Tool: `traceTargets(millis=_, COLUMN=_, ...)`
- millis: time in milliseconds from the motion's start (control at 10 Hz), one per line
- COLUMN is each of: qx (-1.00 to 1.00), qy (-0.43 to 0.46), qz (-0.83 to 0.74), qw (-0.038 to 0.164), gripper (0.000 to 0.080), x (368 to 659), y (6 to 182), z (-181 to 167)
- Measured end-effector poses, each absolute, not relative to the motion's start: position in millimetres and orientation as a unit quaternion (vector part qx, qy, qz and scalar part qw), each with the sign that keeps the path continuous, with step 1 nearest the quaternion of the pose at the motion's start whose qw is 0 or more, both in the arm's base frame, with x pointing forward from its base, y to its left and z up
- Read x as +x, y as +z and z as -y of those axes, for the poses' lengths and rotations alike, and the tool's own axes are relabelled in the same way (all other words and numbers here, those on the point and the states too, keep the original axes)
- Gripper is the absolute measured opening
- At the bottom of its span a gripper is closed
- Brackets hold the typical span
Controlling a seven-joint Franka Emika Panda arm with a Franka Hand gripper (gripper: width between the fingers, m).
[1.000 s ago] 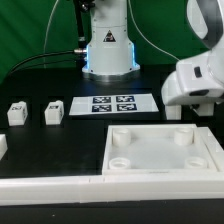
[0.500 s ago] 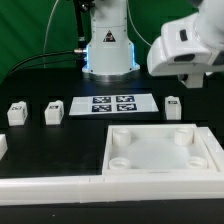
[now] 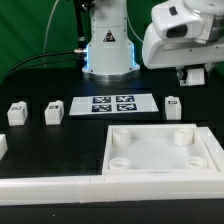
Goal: Assemble one leg
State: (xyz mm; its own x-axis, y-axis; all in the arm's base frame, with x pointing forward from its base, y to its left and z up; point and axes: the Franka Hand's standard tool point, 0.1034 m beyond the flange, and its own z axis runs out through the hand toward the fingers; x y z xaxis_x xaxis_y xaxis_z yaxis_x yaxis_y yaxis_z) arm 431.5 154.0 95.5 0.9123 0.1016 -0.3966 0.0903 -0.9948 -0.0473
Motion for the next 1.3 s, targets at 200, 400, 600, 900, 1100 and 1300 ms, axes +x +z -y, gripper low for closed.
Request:
traceTargets(millis=200, qx=-0.993, qy=0.104, qz=0.050, qw=0.023, gripper=0.0294, x=431, y=94.6, z=-153)
traceTargets(millis=400, qx=-0.997, qy=-0.009, qz=0.067, qw=0.038, gripper=0.0294, x=451, y=102.3, z=-148)
traceTargets(millis=600, qx=-0.991, qy=-0.099, qz=0.084, qw=0.046, gripper=0.0294, x=462, y=111.7, z=-143)
traceTargets(millis=900, qx=-0.983, qy=-0.102, qz=0.150, qw=0.038, gripper=0.0294, x=492, y=124.4, z=-123)
traceTargets(millis=1100, qx=-0.981, qy=-0.105, qz=0.157, qw=0.038, gripper=0.0294, x=495, y=125.3, z=-122)
traceTargets(millis=1300, qx=-0.979, qy=-0.125, qz=0.158, qw=0.037, gripper=0.0294, x=497, y=125.7, z=-121)
